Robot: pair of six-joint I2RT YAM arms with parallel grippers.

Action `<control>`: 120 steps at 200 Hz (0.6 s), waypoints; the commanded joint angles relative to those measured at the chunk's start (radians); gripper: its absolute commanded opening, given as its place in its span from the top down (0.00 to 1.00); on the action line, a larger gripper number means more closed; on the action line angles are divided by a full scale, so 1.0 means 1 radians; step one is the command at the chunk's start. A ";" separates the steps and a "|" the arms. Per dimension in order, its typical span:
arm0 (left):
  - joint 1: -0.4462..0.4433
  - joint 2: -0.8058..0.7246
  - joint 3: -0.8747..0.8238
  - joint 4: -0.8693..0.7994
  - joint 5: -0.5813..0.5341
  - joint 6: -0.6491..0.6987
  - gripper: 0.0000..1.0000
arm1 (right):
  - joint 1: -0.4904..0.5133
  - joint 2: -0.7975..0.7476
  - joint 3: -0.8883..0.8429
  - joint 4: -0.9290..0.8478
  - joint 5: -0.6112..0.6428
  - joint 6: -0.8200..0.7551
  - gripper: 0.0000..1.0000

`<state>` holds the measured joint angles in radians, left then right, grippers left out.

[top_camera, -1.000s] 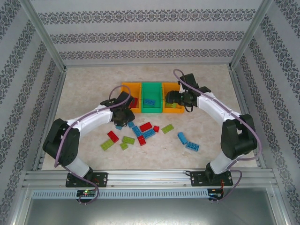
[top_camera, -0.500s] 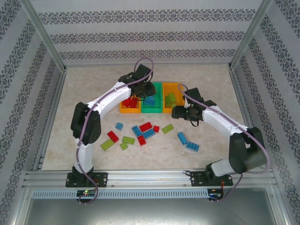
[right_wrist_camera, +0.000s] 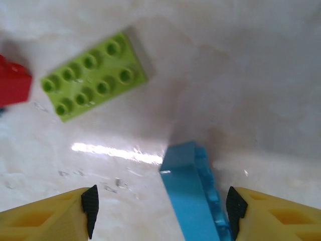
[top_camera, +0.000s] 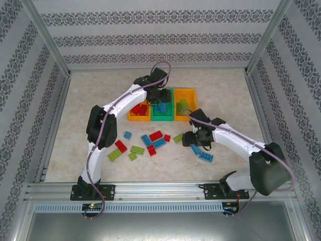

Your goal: Sort the legos into containers by color

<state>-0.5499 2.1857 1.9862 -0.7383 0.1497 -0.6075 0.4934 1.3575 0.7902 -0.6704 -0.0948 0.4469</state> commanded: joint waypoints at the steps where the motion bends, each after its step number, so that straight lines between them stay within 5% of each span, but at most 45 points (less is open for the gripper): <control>1: -0.005 -0.027 0.005 -0.017 0.025 0.025 0.31 | 0.004 0.010 -0.017 -0.040 0.041 0.019 0.31; 51: -0.009 -0.148 -0.119 0.054 -0.028 0.020 0.13 | 0.009 0.098 0.004 -0.035 0.035 -0.006 0.38; 120: 0.005 -0.398 -0.413 0.085 -0.201 0.101 0.00 | 0.064 0.073 0.049 -0.028 0.105 0.004 0.78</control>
<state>-0.5499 1.8713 1.6497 -0.6712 0.0380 -0.5625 0.5331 1.4834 0.7914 -0.6857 -0.0395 0.4454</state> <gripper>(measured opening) 0.994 0.252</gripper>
